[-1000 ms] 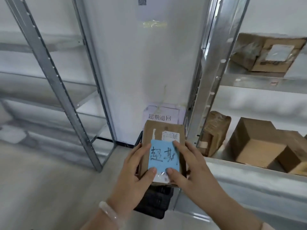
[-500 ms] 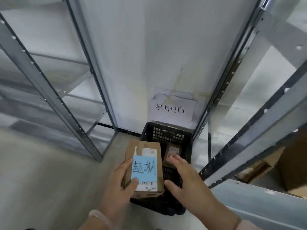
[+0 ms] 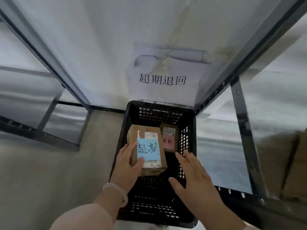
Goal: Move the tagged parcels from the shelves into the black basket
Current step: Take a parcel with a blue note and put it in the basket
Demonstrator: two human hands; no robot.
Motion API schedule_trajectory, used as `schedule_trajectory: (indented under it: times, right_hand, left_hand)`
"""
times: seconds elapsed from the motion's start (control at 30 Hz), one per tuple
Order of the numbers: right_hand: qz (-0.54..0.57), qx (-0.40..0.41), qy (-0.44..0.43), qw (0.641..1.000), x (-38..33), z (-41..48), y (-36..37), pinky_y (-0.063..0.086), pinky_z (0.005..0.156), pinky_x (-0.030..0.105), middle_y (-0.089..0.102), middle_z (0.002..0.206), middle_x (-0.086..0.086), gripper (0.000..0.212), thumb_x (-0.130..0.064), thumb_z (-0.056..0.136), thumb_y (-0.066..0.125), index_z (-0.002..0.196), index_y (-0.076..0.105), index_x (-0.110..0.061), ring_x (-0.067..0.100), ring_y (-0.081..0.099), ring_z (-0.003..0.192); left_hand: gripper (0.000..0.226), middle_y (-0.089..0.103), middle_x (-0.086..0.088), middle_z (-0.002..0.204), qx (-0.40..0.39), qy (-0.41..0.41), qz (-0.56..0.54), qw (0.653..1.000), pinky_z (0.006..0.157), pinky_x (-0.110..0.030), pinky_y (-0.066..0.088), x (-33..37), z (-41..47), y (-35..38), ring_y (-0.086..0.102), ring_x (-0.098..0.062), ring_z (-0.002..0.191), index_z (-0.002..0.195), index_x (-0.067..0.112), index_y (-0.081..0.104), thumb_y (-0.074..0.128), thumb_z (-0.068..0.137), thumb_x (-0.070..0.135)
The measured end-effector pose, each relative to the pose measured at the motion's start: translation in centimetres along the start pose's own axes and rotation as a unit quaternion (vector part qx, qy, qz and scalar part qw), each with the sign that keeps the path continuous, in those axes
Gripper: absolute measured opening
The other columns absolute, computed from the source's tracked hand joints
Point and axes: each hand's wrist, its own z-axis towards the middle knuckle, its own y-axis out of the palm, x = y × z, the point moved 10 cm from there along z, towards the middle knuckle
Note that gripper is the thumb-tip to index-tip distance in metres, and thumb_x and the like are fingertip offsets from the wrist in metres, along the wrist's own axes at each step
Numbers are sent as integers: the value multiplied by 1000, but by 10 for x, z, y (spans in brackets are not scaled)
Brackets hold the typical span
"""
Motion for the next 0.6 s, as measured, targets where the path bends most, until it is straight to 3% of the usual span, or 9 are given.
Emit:
schedule_trajectory:
  times: [0.1, 0.23, 0.4, 0.53, 0.6]
  right_hand:
    - [15, -5, 43, 999, 20, 33, 26, 0, 115, 26, -11, 157, -21, 70, -59, 92, 40, 148, 0, -45, 2, -14, 144]
    - [63, 9, 98, 993, 44, 80, 57, 6, 115, 27, -4, 158, -20, 69, -58, 91, 43, 148, 6, -46, 2, -8, 144]
    - [104, 11, 124, 987, 64, 127, 91, 11, 115, 28, -3, 155, -26, 68, -57, 91, 43, 148, 7, -47, -2, -5, 142]
    - [128, 11, 126, 984, 73, 148, 110, 13, 114, 28, -5, 154, -29, 68, -56, 91, 43, 148, 5, -49, -4, -5, 141]
    - [134, 8, 125, 983, 79, 153, 120, 10, 113, 25, -6, 153, -31, 67, -57, 91, 41, 147, 4, -50, -8, -8, 138]
  left_hand:
    - [54, 26, 4, 150, -21, -12, 5, 1000, 73, 2, 42, -25, 53, 28, 40, -8, 119, 141, 40, 40, 59, 95, 22]
    - [53, 24, 10, 147, -20, -29, 12, 999, 93, -21, 47, -60, 115, 55, 41, -14, 124, 139, 44, 41, 60, 94, 24]
    - [54, 25, 6, 149, 10, -46, 42, 998, 92, -20, 46, -97, 183, 81, 44, -14, 119, 138, 42, 44, 61, 92, 19]
    - [57, 26, 3, 150, 18, -36, 60, 997, 102, -34, 47, -122, 221, 98, 42, -22, 129, 137, 44, 44, 63, 88, 22]
    - [58, 28, 0, 149, 28, -49, 42, 997, 101, -31, 45, -136, 232, 103, 42, -21, 128, 137, 43, 45, 61, 87, 19]
